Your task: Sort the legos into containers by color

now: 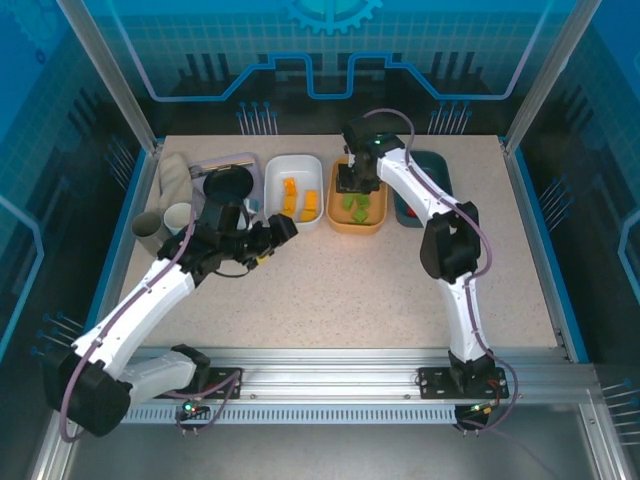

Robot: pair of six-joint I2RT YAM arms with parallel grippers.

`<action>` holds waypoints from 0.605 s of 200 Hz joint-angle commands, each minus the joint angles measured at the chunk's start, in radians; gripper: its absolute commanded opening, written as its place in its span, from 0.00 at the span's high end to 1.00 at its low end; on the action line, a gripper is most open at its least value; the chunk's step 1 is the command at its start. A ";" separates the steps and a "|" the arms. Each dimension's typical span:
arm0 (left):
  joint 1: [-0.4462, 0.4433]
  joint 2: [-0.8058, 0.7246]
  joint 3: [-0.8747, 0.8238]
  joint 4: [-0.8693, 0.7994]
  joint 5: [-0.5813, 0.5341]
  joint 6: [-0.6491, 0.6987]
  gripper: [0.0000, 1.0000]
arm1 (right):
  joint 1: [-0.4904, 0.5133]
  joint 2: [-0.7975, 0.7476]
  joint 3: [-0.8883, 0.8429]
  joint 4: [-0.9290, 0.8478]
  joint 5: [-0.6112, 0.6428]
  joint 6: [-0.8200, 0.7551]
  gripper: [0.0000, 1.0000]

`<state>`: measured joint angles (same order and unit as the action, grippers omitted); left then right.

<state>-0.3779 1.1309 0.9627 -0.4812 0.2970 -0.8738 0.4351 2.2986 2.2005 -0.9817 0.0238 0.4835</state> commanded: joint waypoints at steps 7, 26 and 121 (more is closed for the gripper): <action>0.035 0.075 0.115 0.068 0.039 0.068 0.09 | -0.046 0.123 0.133 -0.035 -0.104 -0.040 0.66; 0.042 0.132 0.174 0.049 0.029 0.099 0.09 | -0.065 0.189 0.207 -0.045 -0.151 -0.056 0.65; 0.043 0.247 0.277 0.027 0.025 0.137 0.09 | -0.103 0.355 0.389 -0.066 -0.251 -0.056 0.58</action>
<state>-0.3431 1.3697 1.2091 -0.4469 0.3050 -0.7589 0.3439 2.6011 2.5225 -1.0103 -0.1646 0.4397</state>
